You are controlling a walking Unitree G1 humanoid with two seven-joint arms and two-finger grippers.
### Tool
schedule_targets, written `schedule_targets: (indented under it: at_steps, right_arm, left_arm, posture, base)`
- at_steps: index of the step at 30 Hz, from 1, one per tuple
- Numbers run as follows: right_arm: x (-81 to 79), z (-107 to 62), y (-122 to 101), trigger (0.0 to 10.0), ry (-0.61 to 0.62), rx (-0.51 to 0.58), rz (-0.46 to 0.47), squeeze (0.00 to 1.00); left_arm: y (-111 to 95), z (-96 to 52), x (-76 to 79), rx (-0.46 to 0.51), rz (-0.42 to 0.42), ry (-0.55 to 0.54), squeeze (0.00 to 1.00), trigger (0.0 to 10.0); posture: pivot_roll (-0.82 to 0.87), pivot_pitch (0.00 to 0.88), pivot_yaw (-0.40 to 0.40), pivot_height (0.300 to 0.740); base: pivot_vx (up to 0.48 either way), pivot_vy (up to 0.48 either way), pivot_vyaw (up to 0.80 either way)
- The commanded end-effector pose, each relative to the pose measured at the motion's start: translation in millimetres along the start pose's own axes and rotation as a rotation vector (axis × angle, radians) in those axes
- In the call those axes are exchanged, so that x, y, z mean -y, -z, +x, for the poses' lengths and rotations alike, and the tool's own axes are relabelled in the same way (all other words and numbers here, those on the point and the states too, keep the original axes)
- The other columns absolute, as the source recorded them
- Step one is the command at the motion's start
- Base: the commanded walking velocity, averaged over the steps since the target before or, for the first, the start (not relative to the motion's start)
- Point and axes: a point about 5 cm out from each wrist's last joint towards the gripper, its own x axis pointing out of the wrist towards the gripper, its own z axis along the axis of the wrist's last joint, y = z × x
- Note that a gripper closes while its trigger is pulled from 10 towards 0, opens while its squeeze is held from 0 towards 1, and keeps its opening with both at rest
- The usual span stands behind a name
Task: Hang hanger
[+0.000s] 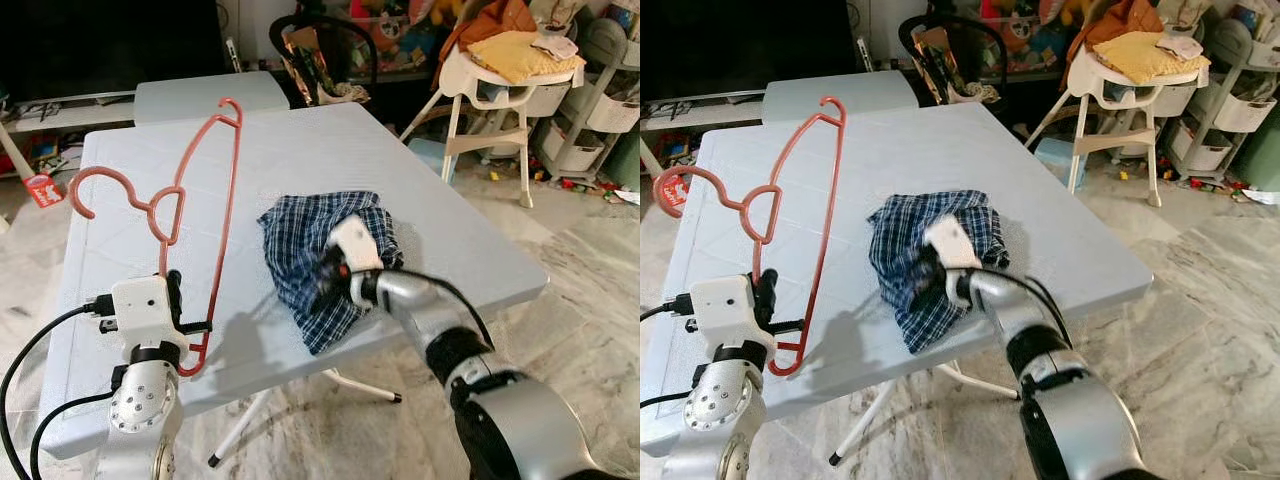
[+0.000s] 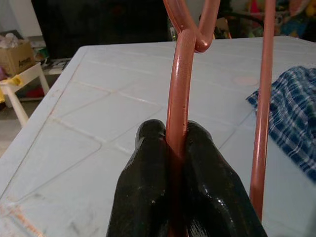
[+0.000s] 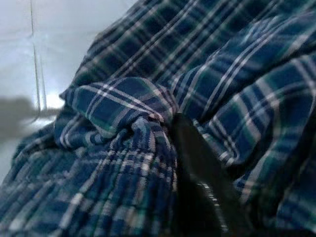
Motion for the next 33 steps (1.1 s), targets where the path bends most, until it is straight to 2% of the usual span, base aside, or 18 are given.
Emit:
schedule_targets:
  at_steps: [1,3,4,9,12,13,14,15,17,22,23,25,26,27,29,30,32,33]
  right_arm:
    - [-2.3,0.7,-6,10.0,-0.049,-0.015,-0.058,1.00]
    - [-3.3,-0.4,-4,10.0,-0.067,-0.039,-0.123,1.00]
    - [-3.8,-2.3,-3,10.0,-0.089,-0.060,-0.189,1.00]
    - [-1.8,-4.4,-9,10.0,-0.070,-0.038,-0.277,1.00]
    - [3.2,-5.6,-32,10.0,0.027,0.110,-0.271,1.00]
    - [7.7,-7.8,-47,10.0,0.097,0.207,-0.255,1.00]
    - [7.7,-7.8,-47,10.0,0.097,0.207,-0.255,1.00]
    - [9.9,-9.4,-55,10.0,0.132,0.262,-0.239,1.00]
    - [18.8,-18.1,-75,10.0,0.261,0.405,-0.220,1.00]
    - [26.8,-27.1,-84,10.0,0.369,0.479,-0.220,1.00]
    - [24.7,-23.2,-70,10.0,0.338,0.356,-0.315,1.00]
    - [23.9,-20.2,-55,10.0,0.314,0.243,-0.373,1.00]
    - [22.6,-19.2,-36,10.0,0.268,0.106,-0.465,1.00]
    - [21.7,-21.1,-27,10.0,0.230,0.059,-0.501,1.00]
    - [22.1,-22.4,-21,10.0,0.195,0.020,-0.454,1.00]
    - [23.5,-28.1,-14,10.0,0.124,-0.049,-0.531,1.00]
    - [25.2,-30.5,-14,10.0,0.111,-0.070,-0.565,1.00]
    - [30.8,-37.7,-16,10.0,0.087,-0.099,-0.660,1.00]
  left_arm:
    - [10,-0.1,1.4,-0.051,0.010,0.017,0.00,10.0]
    - [10,1.1,1.6,-0.051,0.010,0.020,0.00,10.0]
    - [10,2.3,2.6,-0.049,0.009,0.024,0.00,10.0]
    - [9,4.5,4.6,-0.045,0.006,0.027,0.00,10.0]
    - [10,5.1,5.9,-0.045,0.004,0.027,0.00,10.0]
    - [11,4.4,5.9,-0.046,0.003,0.026,0.00,10.0]
    - [11,4.4,5.9,-0.046,0.003,0.026,0.00,10.0]
    - [11,4.1,5.7,-0.047,0.002,0.024,0.00,10.0]
    - [12,4.4,5.8,-0.047,0.001,0.023,0.00,10.0]
    - [12,4.4,5.7,-0.047,0.001,0.021,0.00,10.0]
    - [13,4.0,5.7,-0.049,0.001,0.021,0.00,10.0]
    - [13,3.9,5.9,-0.050,0.001,0.022,0.00,10.0]
    - [13,3.9,6.5,-0.050,0.000,0.023,0.00,10.0]
    - [13,4.0,7.0,-0.050,0.000,0.025,0.00,10.0]
    - [13,4.1,6.9,-0.050,0.000,0.026,0.00,10.0]
    - [14,3.7,6.8,-0.052,0.000,0.026,0.00,10.0]
    - [14,3.6,6.8,-0.053,0.000,0.027,0.00,10.0]
    - [15,3.4,7.0,-0.055,-0.001,0.028,0.00,10.0]
  posture:
    - [0.07,0.000,0.002,0.740]
    - [0.06,0.000,0.004,0.740]
    - [0.06,0.000,0.004,0.740]
    - [0.06,0.000,0.000,0.740]
    - [0.06,0.000,-0.003,0.740]
    - [0.06,0.000,-0.006,0.740]
    - [0.06,0.000,-0.006,0.740]
    - [0.06,0.000,-0.005,0.740]
    - [0.06,0.000,-0.008,0.740]
    - [0.06,0.000,-0.008,0.740]
    - [0.06,0.000,-0.006,0.740]
    - [0.06,0.000,-0.005,0.740]
    - [0.05,0.000,-0.006,0.740]
    - [0.05,0.000,-0.006,0.740]
    - [0.05,0.000,-0.005,0.740]
    - [0.05,0.000,-0.003,0.740]
    - [0.05,0.000,-0.004,0.740]
    - [0.05,0.000,-0.003,0.740]
  base:
    - [0.000,0.000,0.00]
    - [0.000,0.000,0.00]
    - [0.000,0.000,0.00]
    - [0.000,0.000,0.00]
    - [0.000,0.000,0.00]
    - [0.000,0.000,0.00]
    - [0.000,0.000,0.00]
    - [0.000,0.000,0.00]
    - [0.000,0.000,0.00]
    - [0.000,0.000,0.00]
    - [0.000,0.000,0.00]
    - [0.000,0.000,0.00]
    - [0.000,0.000,0.00]
    - [0.000,0.000,0.00]
    - [0.000,0.000,0.00]
    - [0.000,0.000,0.00]
    - [0.000,0.000,0.00]
    - [0.000,0.000,0.00]
